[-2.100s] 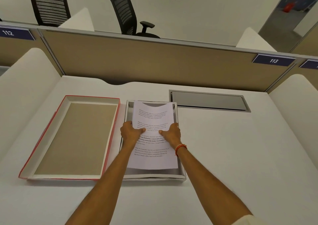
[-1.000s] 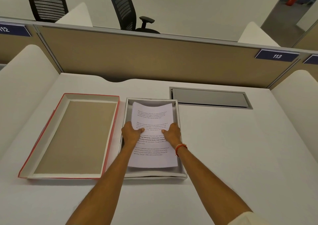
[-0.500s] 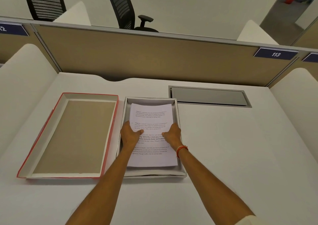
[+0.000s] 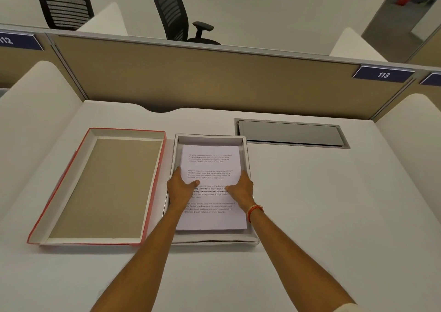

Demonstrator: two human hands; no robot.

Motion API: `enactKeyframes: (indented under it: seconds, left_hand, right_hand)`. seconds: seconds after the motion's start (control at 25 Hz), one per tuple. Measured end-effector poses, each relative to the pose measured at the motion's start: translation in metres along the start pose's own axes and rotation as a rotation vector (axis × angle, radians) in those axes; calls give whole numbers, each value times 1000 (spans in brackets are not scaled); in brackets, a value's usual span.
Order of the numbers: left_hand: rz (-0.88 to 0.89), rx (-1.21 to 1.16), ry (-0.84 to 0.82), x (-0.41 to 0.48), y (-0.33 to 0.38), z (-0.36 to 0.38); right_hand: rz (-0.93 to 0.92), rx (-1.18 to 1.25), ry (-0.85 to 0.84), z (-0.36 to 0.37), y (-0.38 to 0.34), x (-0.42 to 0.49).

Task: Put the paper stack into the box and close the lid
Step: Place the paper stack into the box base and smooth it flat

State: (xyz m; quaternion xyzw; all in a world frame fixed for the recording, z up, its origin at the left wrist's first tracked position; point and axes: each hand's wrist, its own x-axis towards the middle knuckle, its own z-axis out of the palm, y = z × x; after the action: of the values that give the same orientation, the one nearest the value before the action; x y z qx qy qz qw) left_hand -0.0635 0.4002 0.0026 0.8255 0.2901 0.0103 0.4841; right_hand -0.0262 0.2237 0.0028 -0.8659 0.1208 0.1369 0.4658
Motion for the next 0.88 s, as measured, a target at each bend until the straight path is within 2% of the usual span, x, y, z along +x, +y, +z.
enactKeyframes:
  seconds: [0.32, 0.88]
  left_hand:
    - [-32, -25, -16, 2, -3, -8]
    - [-52, -41, -46, 1, -1, -10]
  right_hand:
    - [78, 83, -39, -8, -2, 3]
    - [79, 70, -40, -4, -4, 2]
